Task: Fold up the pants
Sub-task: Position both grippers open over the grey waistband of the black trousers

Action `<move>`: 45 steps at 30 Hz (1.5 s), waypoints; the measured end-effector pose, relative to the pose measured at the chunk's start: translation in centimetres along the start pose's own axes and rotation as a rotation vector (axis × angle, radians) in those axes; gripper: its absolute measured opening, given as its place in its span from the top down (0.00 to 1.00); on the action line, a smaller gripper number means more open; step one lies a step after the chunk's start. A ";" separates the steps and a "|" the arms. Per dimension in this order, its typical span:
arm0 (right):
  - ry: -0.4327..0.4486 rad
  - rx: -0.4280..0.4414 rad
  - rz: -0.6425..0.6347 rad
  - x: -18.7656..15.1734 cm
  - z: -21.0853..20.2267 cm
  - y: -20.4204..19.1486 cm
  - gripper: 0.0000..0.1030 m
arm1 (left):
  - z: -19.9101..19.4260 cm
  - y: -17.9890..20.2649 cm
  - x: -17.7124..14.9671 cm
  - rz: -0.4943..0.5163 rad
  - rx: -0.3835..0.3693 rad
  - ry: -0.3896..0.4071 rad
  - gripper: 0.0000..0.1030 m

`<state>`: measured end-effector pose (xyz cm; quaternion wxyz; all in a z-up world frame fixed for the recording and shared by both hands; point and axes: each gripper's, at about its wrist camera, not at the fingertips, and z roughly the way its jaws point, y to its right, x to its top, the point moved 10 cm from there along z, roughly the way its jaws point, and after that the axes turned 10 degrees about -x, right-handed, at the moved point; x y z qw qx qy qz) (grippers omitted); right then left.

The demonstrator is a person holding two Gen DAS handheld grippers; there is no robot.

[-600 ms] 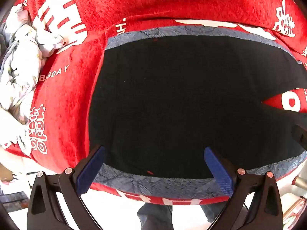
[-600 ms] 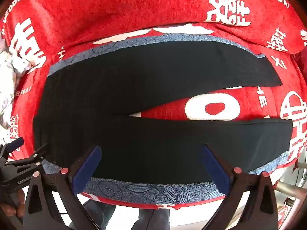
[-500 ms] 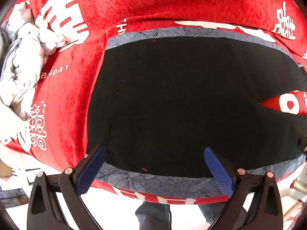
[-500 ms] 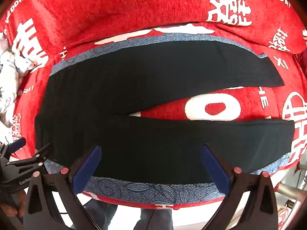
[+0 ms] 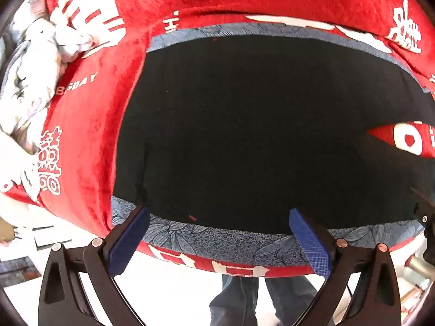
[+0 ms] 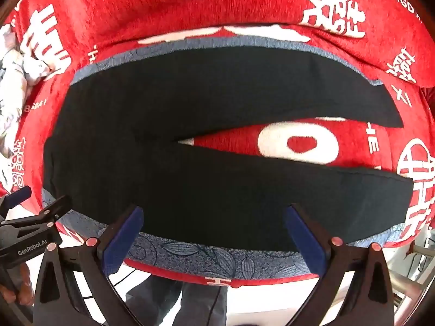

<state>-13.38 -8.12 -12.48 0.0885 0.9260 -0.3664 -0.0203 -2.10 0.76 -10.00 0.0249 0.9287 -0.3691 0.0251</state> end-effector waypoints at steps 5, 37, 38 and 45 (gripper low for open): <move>-0.004 -0.027 0.018 -0.5 0.5 -0.7 0.00 | 0.9 -0.1 0.2 0.023 0.001 -0.015 0.00; -0.077 -0.086 0.001 -2.0 1.9 -2.9 0.00 | 2.0 -0.7 -1.3 0.035 -0.039 -0.059 0.00; -0.078 -0.086 0.001 -2.1 2.0 -2.9 0.00 | 2.1 -0.6 -1.3 0.035 -0.038 -0.060 0.00; -0.081 -0.083 0.004 -2.2 2.1 -2.9 0.00 | 2.1 -0.3 -1.6 0.040 -0.034 -0.061 0.00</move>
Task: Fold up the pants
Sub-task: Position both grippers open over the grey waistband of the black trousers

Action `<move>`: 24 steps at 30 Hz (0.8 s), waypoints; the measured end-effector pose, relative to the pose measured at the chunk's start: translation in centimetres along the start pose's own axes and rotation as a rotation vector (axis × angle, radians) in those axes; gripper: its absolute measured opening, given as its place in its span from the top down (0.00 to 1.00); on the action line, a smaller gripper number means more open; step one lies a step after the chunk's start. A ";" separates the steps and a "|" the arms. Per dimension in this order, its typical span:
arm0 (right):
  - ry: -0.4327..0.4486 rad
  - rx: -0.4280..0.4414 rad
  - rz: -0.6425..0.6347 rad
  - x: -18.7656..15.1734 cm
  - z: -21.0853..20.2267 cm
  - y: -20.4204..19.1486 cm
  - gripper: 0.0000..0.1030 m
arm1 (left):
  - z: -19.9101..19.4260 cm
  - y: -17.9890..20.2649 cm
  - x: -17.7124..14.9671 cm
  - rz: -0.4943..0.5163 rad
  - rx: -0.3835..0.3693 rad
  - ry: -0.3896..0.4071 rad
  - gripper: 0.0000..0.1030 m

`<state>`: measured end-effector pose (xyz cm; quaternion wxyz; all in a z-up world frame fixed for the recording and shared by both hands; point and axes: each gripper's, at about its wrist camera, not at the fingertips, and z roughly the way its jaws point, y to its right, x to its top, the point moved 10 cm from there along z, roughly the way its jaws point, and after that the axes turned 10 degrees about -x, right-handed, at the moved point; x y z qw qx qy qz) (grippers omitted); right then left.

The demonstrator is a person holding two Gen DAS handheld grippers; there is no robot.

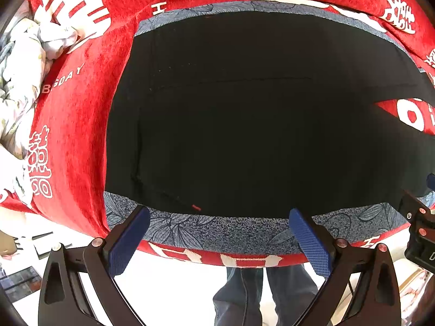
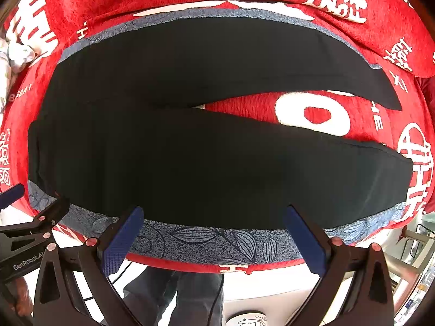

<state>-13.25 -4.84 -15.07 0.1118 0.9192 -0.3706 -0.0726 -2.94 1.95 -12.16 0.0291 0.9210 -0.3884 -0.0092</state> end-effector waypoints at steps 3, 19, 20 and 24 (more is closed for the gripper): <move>0.000 0.001 0.002 -0.1 0.2 0.0 0.00 | 0.0 0.0 -0.1 -0.001 0.000 -0.001 0.00; -0.010 -0.005 0.003 -0.5 0.7 -0.2 0.00 | 0.5 -0.2 -0.9 0.001 0.013 -0.015 0.00; -0.011 -0.005 0.003 -0.5 0.8 -0.3 0.00 | 0.5 -0.3 -1.0 0.001 0.013 -0.016 0.00; -0.017 -0.002 0.001 -0.8 1.0 -0.4 0.00 | 0.7 -0.5 -1.1 -0.002 0.013 -0.019 0.00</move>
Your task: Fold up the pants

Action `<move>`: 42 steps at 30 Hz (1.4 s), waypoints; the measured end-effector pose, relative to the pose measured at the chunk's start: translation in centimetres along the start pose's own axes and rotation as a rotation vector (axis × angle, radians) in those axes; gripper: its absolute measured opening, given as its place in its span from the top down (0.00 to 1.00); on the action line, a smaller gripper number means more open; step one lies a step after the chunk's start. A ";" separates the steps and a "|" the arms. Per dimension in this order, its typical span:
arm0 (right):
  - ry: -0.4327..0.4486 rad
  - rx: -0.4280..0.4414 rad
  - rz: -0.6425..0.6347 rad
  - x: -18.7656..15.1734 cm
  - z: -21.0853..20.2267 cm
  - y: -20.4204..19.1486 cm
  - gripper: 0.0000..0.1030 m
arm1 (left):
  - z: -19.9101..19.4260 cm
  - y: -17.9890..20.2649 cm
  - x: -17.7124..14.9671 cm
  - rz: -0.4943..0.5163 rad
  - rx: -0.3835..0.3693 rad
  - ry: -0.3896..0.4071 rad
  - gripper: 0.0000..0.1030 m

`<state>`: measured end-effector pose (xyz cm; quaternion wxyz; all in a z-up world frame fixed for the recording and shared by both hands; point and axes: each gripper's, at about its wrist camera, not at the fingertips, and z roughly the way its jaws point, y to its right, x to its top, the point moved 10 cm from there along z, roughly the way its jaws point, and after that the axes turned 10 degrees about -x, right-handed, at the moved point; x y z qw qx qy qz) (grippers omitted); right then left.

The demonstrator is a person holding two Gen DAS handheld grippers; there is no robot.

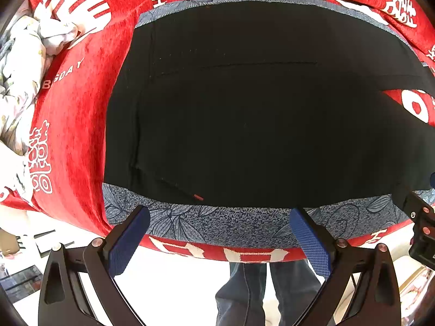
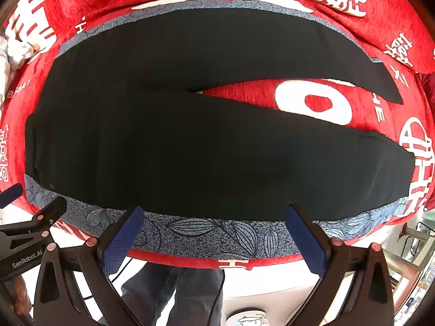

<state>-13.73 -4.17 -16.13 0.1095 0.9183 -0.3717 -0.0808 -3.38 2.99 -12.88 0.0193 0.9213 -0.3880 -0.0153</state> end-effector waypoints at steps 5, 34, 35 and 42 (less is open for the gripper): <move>-0.003 0.002 -0.003 0.0 0.2 -0.3 0.00 | 0.1 0.0 0.0 -0.004 -0.001 0.001 0.00; -0.021 0.019 0.014 -0.2 1.2 0.3 0.00 | 1.4 -2.0 -0.3 -0.037 0.016 -0.025 0.00; -0.020 0.018 0.015 -0.2 1.2 0.3 0.00 | 1.5 -2.1 -0.3 -0.041 0.014 -0.026 0.00; -0.033 0.110 0.065 -0.5 1.2 0.3 0.00 | 1.5 -2.6 -0.4 -0.073 -0.080 -0.017 0.00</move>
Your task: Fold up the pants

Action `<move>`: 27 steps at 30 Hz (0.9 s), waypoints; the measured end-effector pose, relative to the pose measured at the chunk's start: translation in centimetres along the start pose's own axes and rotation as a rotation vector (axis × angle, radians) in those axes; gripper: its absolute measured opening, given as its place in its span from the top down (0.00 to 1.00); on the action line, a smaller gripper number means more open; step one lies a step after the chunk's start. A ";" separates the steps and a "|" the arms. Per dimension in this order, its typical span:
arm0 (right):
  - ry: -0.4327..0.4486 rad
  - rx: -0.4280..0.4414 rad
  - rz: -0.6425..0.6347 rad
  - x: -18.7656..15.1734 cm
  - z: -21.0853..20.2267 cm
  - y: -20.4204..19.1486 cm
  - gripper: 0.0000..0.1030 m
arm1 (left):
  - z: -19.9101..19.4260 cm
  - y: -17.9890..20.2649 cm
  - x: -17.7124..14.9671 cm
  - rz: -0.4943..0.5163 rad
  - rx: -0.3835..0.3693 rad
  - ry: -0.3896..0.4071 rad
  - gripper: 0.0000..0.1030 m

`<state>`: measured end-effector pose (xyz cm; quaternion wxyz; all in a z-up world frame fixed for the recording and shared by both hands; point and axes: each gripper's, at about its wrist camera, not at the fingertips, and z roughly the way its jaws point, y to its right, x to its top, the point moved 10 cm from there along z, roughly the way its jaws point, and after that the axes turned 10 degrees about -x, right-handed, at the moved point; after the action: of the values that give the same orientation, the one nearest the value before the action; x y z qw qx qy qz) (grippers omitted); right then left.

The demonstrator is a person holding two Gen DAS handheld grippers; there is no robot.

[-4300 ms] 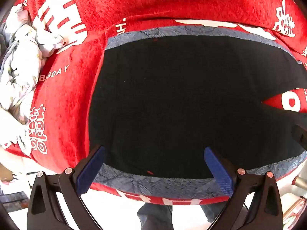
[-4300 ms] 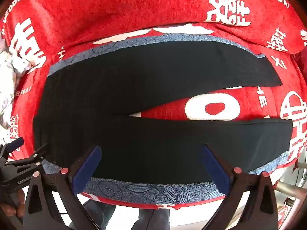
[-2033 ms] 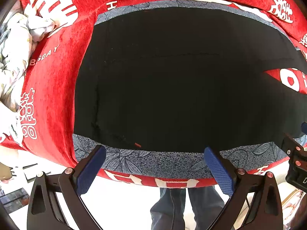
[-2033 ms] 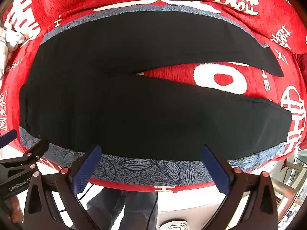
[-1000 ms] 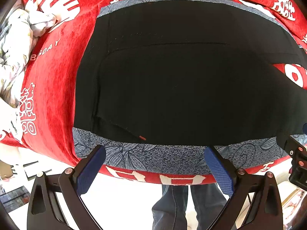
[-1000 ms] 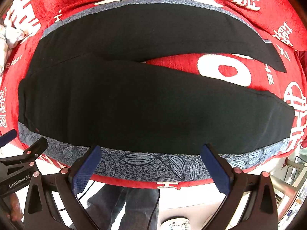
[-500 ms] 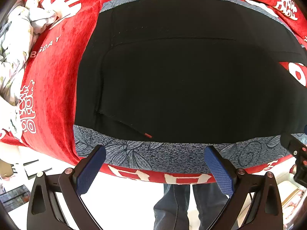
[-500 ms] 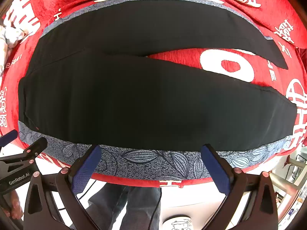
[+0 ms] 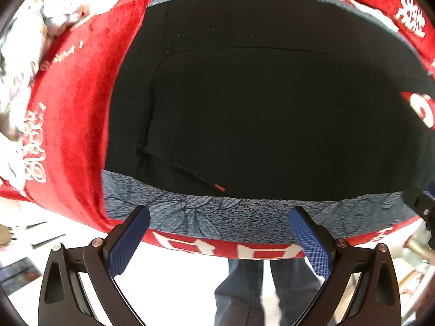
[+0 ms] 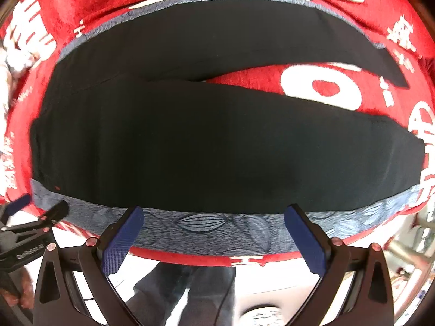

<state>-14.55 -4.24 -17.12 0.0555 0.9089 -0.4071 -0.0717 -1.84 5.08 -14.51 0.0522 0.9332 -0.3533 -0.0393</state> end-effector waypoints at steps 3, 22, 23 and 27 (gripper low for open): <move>-0.033 0.248 0.074 -0.2 -0.1 -0.8 0.00 | -0.5 -1.4 0.1 -0.048 -0.138 0.057 0.00; -0.274 0.863 0.332 -7.5 5.9 -0.8 0.18 | 4.1 -6.6 -4.4 -0.240 -0.495 0.014 0.00; -0.264 0.869 0.332 -7.5 5.8 -0.8 0.18 | 3.8 -6.5 -4.2 -0.254 -0.521 0.021 0.00; -0.169 0.908 0.358 -6.3 4.2 -0.2 0.18 | 3.1 -5.8 -2.9 -0.254 -0.596 0.062 0.00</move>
<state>-19.28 0.45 -20.76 -0.3678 0.7480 -0.5502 0.0503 -0.55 11.14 -18.22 0.3286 0.9143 -0.2049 -0.1187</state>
